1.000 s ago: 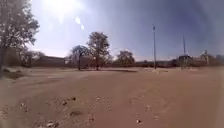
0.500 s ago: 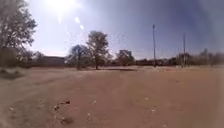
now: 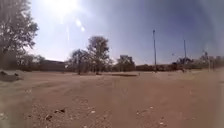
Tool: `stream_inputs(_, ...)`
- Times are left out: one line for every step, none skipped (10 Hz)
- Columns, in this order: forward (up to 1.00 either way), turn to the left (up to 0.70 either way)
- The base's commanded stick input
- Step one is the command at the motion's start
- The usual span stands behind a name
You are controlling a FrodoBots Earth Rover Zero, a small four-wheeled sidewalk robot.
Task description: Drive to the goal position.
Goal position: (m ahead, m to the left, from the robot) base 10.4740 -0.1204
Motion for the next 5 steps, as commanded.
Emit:
stream_inputs(0.5,0.0)
stream_inputs(0.5,0.0)
stream_inputs(0.5,0.0)
stream_inputs(0.5,0.0)
stream_inputs(0.5,0.0)
